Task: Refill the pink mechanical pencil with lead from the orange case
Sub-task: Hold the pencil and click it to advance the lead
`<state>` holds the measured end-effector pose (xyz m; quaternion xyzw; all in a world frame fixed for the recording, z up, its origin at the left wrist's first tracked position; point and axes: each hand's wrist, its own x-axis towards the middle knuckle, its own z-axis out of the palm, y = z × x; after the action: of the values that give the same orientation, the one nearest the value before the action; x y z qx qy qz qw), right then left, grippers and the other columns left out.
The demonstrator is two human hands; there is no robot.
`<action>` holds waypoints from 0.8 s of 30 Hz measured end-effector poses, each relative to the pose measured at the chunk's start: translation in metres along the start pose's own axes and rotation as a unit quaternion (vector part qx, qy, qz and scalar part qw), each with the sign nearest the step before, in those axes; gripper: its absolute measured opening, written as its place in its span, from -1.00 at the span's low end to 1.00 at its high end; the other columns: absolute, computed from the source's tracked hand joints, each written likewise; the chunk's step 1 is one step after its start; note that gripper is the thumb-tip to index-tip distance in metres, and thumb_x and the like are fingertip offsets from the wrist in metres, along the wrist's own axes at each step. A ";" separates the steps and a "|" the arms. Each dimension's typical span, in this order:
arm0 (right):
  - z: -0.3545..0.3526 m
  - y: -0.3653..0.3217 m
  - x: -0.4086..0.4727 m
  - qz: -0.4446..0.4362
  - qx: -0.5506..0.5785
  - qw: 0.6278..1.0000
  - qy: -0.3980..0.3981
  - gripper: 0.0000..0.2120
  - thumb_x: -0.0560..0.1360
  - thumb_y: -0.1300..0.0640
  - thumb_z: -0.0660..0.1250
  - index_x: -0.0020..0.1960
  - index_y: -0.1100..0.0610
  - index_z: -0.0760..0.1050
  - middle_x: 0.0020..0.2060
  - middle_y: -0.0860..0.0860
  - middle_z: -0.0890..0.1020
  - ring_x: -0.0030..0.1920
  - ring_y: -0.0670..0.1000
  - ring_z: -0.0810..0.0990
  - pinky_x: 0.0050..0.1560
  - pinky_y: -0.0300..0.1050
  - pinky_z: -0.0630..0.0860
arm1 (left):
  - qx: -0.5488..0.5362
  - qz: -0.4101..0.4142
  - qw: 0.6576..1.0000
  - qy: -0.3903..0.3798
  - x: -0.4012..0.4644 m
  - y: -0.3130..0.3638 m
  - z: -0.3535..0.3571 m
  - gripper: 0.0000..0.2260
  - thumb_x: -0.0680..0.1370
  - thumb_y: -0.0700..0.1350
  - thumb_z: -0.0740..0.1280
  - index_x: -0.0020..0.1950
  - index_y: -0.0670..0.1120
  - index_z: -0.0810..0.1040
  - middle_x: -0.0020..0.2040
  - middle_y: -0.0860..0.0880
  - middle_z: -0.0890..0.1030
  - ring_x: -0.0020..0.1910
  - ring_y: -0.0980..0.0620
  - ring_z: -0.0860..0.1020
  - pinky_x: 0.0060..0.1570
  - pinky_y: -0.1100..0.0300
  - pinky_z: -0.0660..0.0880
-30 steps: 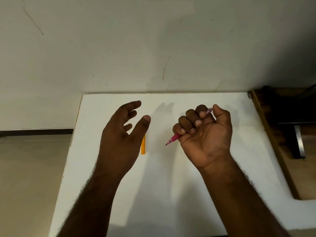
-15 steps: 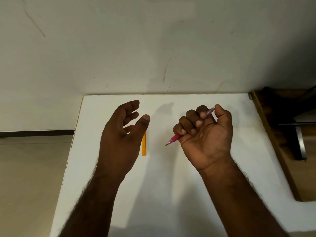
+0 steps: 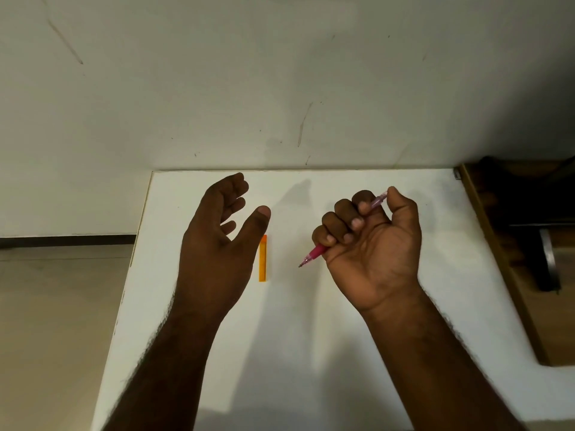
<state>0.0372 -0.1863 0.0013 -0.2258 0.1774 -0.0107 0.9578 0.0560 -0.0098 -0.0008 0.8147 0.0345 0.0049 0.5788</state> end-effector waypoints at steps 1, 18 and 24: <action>0.000 0.000 0.000 0.000 -0.002 1.000 -0.002 -0.59 0.58 -0.13 0.05 -0.32 0.10 0.34 -0.45 -0.03 0.29 -0.47 -0.03 0.20 -0.38 -0.13 0.27 | -0.001 0.001 1.000 0.001 0.000 0.000 0.000 -0.58 0.55 0.00 0.42 0.40 0.13 0.45 0.29 0.27 0.57 0.24 0.29 0.55 0.20 0.21 0.50; 0.000 -0.001 -0.001 -0.015 -0.001 1.000 -0.008 -0.62 0.57 -0.09 0.04 -0.33 0.10 0.30 -0.47 -0.02 0.28 -0.46 -0.02 0.19 -0.37 -0.12 0.25 | -0.009 0.000 1.000 0.002 0.000 0.000 -0.001 -0.54 0.55 0.00 0.42 0.43 0.14 0.42 0.30 0.26 0.57 0.23 0.31 0.55 0.16 0.31 0.46; 0.000 0.001 -0.001 -0.016 0.007 1.000 -0.008 -0.61 0.57 -0.09 0.06 -0.34 0.11 0.31 -0.47 -0.01 0.29 -0.45 -0.01 0.19 -0.36 -0.12 0.26 | -0.005 0.000 1.000 0.002 0.001 0.000 -0.002 -0.55 0.55 0.01 0.42 0.43 0.13 0.42 0.29 0.25 0.58 0.21 0.32 0.56 0.13 0.33 0.46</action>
<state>0.0361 -0.1855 0.0011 -0.2219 0.1663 -0.0256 0.9604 0.0569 -0.0080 -0.0007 0.8120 0.0354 0.0069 0.5825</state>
